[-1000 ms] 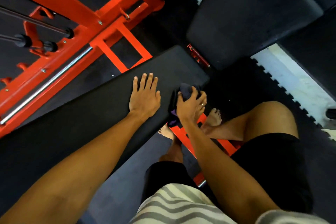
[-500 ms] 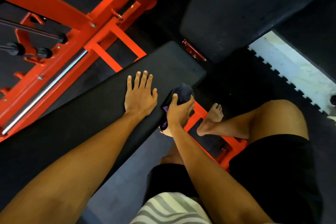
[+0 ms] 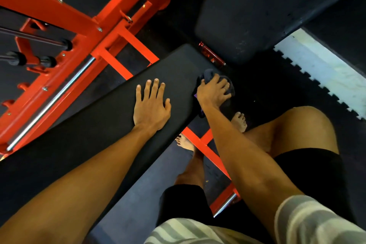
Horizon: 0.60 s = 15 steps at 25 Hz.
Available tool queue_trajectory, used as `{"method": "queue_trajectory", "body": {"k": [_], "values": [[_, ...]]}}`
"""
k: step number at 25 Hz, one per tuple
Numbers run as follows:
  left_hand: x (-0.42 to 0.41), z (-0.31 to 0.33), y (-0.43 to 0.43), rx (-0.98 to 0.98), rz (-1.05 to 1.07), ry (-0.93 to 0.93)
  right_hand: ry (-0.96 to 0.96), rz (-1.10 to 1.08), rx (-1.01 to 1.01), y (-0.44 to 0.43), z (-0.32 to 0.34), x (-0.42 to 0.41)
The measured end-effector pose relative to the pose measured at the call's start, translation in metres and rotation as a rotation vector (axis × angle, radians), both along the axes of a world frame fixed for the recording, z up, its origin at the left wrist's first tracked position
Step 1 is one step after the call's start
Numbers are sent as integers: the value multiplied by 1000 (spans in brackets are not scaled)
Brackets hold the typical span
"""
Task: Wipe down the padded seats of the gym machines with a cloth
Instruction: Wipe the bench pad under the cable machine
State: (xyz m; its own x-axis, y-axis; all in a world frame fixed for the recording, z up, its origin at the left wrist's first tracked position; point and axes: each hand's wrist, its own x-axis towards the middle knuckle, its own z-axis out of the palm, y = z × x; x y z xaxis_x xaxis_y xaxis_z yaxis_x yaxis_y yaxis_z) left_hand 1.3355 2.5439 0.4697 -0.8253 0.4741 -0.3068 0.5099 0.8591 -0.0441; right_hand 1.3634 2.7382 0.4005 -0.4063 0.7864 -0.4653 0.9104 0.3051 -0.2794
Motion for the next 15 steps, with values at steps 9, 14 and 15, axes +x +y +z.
{"method": "queue_trajectory", "body": {"k": [9, 14, 15], "values": [[0, 3, 0, -7, 1, 8, 431, 670, 34, -23, 25, 42], [-3, 2, 2, -15, -14, 4, 77, 441, -160, 56, -11, 14], [-7, 1, 4, -12, -9, -2, 60, 376, -224, 61, -14, -3]]}}
